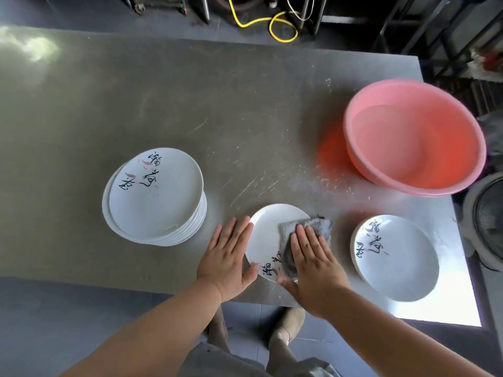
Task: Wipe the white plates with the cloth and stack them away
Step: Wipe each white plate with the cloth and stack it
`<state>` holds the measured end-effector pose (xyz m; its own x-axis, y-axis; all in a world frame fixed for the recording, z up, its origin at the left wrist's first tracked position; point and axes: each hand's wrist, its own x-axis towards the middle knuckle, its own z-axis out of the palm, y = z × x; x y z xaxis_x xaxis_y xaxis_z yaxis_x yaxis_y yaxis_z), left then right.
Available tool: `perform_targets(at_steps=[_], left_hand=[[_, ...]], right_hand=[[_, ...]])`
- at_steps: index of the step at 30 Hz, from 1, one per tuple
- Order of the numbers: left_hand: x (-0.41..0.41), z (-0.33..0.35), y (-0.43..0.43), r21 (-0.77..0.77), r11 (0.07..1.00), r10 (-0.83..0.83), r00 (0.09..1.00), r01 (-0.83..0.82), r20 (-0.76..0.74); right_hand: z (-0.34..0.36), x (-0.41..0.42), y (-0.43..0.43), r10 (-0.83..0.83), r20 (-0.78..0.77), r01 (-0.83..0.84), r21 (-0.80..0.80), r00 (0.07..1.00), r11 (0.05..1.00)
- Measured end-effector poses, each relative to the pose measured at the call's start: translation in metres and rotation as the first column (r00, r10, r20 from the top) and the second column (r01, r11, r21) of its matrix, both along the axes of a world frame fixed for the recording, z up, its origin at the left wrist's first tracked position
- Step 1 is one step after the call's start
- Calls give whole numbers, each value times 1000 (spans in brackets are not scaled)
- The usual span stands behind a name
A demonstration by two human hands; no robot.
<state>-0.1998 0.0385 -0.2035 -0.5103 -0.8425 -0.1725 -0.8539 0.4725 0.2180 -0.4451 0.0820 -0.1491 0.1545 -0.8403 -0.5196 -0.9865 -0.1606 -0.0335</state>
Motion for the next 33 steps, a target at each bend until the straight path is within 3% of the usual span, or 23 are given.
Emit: perform_targets(at_steps=[6,13,16,18,21,29,33], left_hand=[[0,2,-2,3,1000,1,1000,-1,9],[1,1,-1,2,1000,-21,1000,21,11],[0,0,-1,-3,1000,-19,999,20,31],[0,0,-1,-2,1000,-4,999,4,38],[-1,3,-1,5,1000,8,999,-8,42],[-16,18,37,84,982,169,985,-171,35],[-19,25,24,-1,999,45,999,-45,29]], right_hand=[[6,-16,-49,90,-54,-92,-33,994,995],[13,7,34,-100,90,102,-9,991,995],[7,0,12,-103,68,101,31,992,994],[2,-9,-20,-59,44,61,-50,997,997],[0,-15,-39,-48,29,49,-31,998,998],[13,2,33,-115,149,121,-31,982,992],[8,-26,-19,-16,179,32,-84,984,996]])
